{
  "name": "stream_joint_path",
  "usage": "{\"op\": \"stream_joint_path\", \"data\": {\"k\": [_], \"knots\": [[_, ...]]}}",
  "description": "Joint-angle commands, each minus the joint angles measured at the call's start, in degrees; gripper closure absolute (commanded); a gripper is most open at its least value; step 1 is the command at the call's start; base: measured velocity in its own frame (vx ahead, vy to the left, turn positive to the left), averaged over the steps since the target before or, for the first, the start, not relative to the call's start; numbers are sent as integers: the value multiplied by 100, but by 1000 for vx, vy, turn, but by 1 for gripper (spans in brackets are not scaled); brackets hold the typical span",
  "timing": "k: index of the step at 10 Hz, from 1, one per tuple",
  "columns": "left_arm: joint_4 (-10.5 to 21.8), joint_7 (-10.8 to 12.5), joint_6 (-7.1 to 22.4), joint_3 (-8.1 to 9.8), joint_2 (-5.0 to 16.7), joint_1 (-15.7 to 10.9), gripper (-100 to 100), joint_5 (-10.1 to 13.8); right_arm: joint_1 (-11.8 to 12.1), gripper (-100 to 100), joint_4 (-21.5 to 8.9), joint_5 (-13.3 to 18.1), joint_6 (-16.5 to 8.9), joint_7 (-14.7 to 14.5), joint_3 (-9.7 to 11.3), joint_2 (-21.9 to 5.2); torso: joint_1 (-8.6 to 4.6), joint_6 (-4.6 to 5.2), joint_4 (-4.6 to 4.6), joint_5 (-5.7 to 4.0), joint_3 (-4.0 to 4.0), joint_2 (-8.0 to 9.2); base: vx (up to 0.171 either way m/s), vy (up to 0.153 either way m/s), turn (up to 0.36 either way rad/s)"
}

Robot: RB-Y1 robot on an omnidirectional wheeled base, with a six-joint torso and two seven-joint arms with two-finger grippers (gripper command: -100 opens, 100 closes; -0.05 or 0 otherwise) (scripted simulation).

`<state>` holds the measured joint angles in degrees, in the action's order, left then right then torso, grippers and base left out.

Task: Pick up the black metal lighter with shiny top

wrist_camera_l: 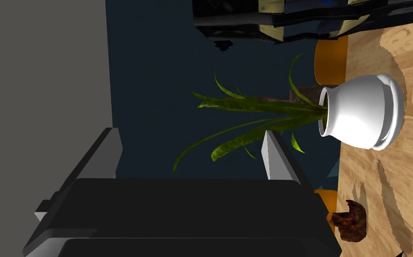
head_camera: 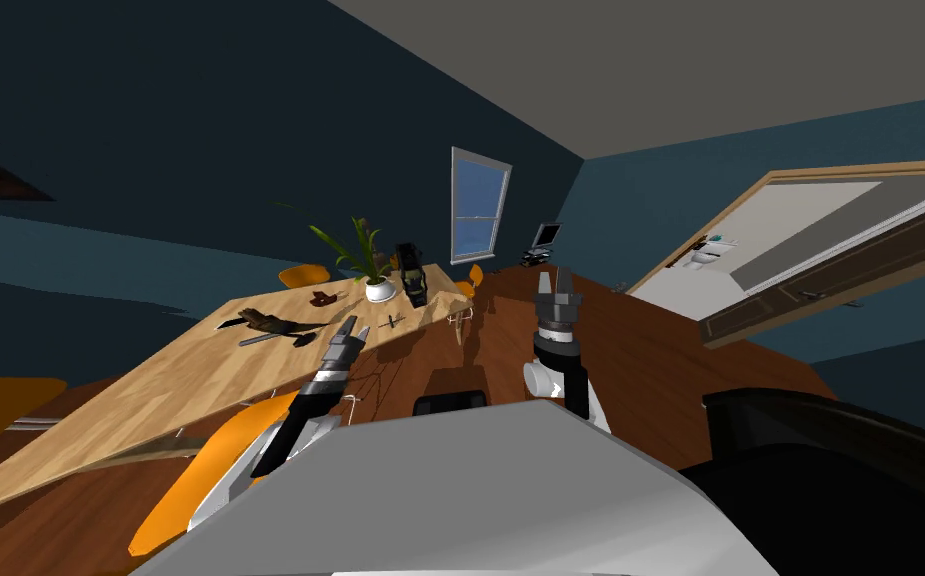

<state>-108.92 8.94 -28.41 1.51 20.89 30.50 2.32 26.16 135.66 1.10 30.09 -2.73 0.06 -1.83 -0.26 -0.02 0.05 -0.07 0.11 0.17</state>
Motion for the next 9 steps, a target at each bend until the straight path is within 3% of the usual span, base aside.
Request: {"op": "stream_joint_path", "data": {"k": [1,4,6,8,9], "knots": [[286,107,44,-37,223,-52,-100,-57,0,0,0,0,0,0,0,0,0,0,0,0,0,0,-30,-75,-117],[633,207,57,-73,417,-26,-100,-115,0,0,0,0,0,0,0,0,7,3,-1,2,-2,-2,-22,-62,-88],[1073,422,92,-155,814,32,-100,-260,0,0,0,0,0,0,0,0,8,2,-2,2,-5,-9,3,-99,-185],[1170,422,92,-155,814,32,-100,-260,1,0,0,0,0,0,0,0,-2,-1,-3,-1,-8,-13,4,-59,-26],[1320,536,113,-200,1015,65,-100,-347,1,0,0,0,0,0,-1,-1,18,0,-2,4,-7,-11,13,-43,-166]]}}
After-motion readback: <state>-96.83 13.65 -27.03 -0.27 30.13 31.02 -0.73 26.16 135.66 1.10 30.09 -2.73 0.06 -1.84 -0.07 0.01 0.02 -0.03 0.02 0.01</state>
